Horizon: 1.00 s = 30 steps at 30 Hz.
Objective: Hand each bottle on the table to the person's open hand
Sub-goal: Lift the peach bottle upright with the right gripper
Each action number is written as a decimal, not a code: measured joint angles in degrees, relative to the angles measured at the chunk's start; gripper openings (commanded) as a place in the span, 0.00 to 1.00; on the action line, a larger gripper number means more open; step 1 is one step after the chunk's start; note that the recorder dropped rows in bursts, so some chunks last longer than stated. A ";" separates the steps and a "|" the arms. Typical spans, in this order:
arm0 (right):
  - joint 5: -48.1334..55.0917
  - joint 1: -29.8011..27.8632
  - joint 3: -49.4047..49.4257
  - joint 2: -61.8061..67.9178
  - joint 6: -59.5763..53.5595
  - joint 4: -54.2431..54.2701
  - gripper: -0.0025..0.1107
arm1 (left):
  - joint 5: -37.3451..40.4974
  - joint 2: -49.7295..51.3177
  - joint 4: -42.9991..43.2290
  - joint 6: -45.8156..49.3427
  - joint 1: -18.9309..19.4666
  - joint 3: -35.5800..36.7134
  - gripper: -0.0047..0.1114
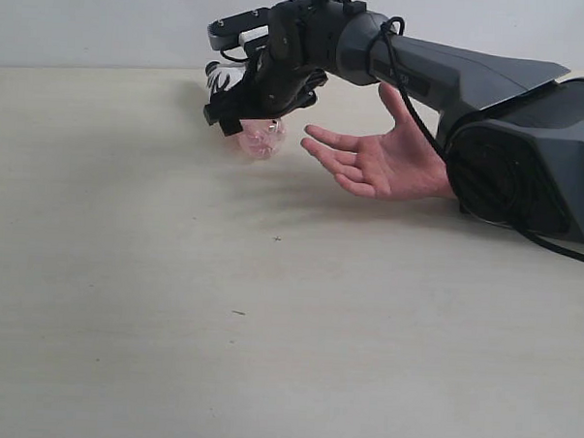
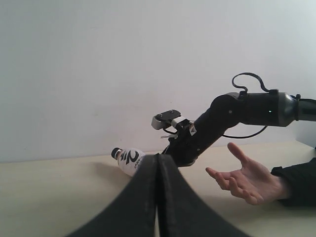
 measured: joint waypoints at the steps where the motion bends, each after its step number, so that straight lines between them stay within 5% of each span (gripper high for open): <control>1: 0.00 0.00 0.00 0.00 0.00 0.00 0.71 | 0.00 0.00 0.00 0.00 0.00 0.00 0.04; 8: 0.49 0.00 0.00 0.00 0.95 -0.30 0.46 | 0.00 0.00 0.00 0.00 0.00 0.00 0.04; 15: 2.25 0.00 0.00 -0.10 2.12 -1.56 0.02 | 0.00 0.00 0.00 0.00 0.00 0.00 0.04; 30: 7.31 0.22 -0.09 -6.31 0.15 -1.35 0.02 | 0.00 0.00 0.00 0.10 0.00 0.00 0.04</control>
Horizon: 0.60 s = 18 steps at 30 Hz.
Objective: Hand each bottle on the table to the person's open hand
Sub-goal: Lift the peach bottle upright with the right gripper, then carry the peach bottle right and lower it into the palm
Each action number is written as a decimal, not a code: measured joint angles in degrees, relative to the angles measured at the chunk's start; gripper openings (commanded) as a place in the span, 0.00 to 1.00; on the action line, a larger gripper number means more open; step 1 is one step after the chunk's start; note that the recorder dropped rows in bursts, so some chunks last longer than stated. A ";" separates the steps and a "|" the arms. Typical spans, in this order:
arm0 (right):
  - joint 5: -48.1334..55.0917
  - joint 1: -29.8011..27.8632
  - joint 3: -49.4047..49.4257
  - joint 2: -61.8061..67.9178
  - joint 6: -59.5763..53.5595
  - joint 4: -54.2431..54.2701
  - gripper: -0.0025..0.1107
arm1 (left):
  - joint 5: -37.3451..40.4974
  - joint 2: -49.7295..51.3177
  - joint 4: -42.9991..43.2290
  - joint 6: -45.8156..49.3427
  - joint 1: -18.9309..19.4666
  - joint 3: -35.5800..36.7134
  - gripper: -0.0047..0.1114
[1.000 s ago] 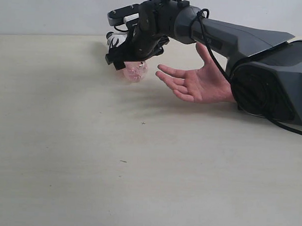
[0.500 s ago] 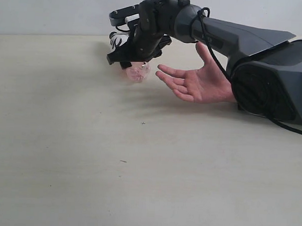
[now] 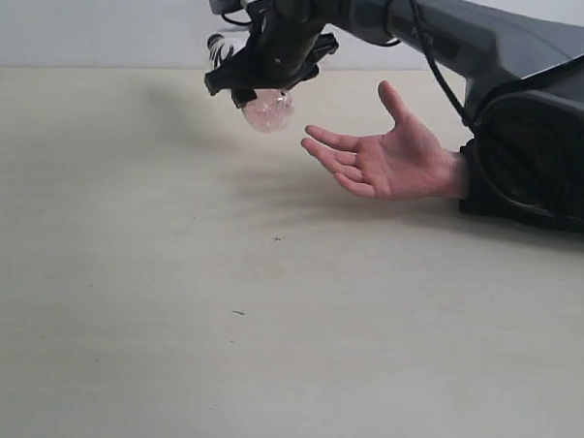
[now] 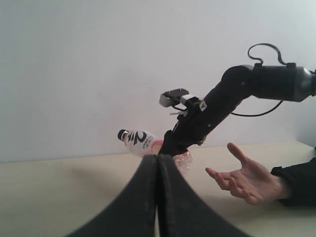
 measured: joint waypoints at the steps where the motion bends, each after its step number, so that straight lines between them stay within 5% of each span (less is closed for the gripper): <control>1: 0.43 0.00 0.00 -0.73 -0.12 0.08 0.02 | 0.00 0.00 0.00 0.00 0.00 0.00 0.04; 11: 3.98 0.20 1.81 -5.15 -0.73 0.88 0.02 | 0.00 0.00 0.00 0.00 0.00 0.00 0.04; 18: -6.90 0.20 21.35 -15.11 -0.73 1.60 0.02 | 0.00 0.00 -0.10 0.00 0.00 0.00 0.04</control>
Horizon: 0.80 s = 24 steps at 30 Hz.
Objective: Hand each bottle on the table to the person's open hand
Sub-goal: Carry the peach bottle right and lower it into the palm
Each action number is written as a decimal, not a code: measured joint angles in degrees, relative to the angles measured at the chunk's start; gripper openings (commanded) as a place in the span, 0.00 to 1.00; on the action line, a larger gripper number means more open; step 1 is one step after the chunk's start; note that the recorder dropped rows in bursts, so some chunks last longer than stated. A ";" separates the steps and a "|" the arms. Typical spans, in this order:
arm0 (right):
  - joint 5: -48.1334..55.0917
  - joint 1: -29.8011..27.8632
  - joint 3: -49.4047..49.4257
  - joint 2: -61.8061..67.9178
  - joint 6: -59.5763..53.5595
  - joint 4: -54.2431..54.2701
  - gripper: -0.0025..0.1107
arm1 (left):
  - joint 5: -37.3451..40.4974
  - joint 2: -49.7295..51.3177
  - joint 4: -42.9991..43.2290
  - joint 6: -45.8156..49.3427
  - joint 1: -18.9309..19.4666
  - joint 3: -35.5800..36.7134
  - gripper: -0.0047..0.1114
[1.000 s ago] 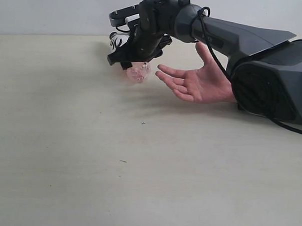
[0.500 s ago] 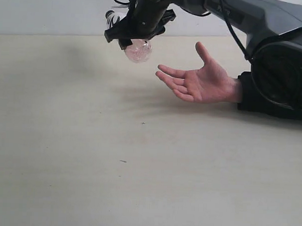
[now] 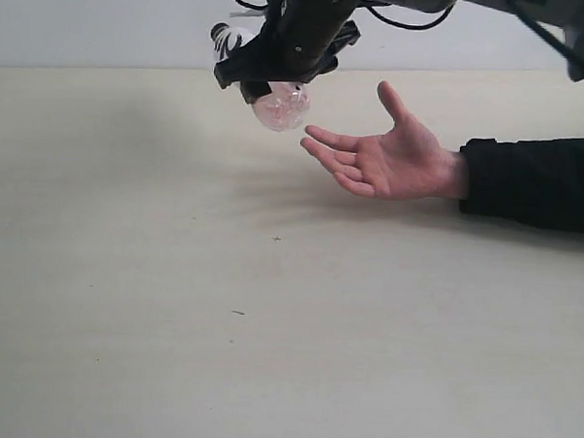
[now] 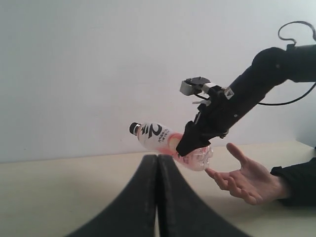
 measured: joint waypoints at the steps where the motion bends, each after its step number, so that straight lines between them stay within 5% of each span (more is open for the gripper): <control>1: -0.90 0.00 2.83 -2.05 0.00 -0.23 0.02 | 0.00 0.00 0.00 0.00 0.00 0.00 0.04; 14: -5.99 -4.40 37.79 -35.38 -0.11 -0.68 0.02 | 0.00 0.00 0.03 0.00 0.00 0.00 0.04; 24: -9.24 -7.22 51.35 -40.03 -0.11 -0.56 0.02 | 0.00 0.00 0.03 0.00 0.00 0.00 0.04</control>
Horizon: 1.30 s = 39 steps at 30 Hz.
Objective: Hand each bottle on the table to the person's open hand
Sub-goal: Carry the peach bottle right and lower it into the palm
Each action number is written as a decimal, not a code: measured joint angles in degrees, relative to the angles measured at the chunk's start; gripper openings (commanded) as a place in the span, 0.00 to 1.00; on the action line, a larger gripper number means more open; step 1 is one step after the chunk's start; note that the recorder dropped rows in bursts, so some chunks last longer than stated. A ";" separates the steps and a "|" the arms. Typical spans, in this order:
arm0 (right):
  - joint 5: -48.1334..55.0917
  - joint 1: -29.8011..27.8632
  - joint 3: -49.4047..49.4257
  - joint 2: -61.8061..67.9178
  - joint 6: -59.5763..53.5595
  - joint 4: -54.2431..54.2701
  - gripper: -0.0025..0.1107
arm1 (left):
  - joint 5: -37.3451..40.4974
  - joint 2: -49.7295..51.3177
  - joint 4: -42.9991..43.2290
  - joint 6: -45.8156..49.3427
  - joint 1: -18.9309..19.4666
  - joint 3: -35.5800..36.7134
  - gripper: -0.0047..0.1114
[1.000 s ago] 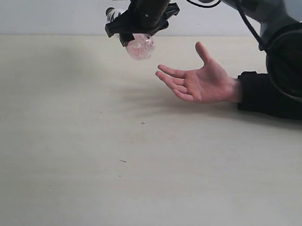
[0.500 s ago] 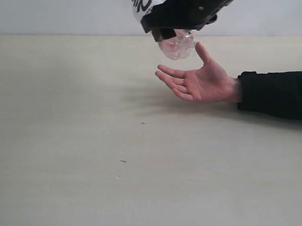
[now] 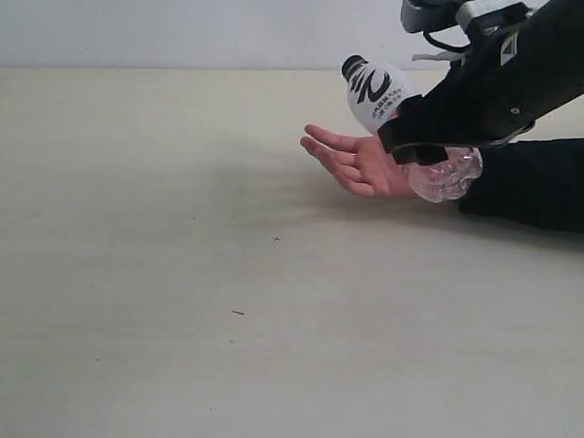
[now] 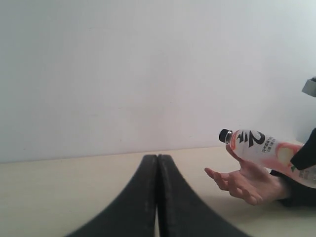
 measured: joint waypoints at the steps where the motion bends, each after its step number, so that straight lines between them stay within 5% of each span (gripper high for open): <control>1: -0.92 0.00 0.26 0.56 0.00 0.12 0.02 | 0.00 0.00 0.00 0.00 0.00 0.00 0.04; 30: -15.15 -0.09 0.36 13.30 2.81 1.75 0.03 | 0.00 0.00 0.00 0.00 0.00 0.00 0.04; 33: -15.02 -0.09 0.36 13.34 2.81 1.75 0.14 | 0.00 0.00 0.00 0.00 0.00 0.00 0.04; 39: -15.02 -0.09 0.36 13.43 2.91 1.75 0.55 | 0.00 0.00 0.00 0.00 0.00 0.00 0.04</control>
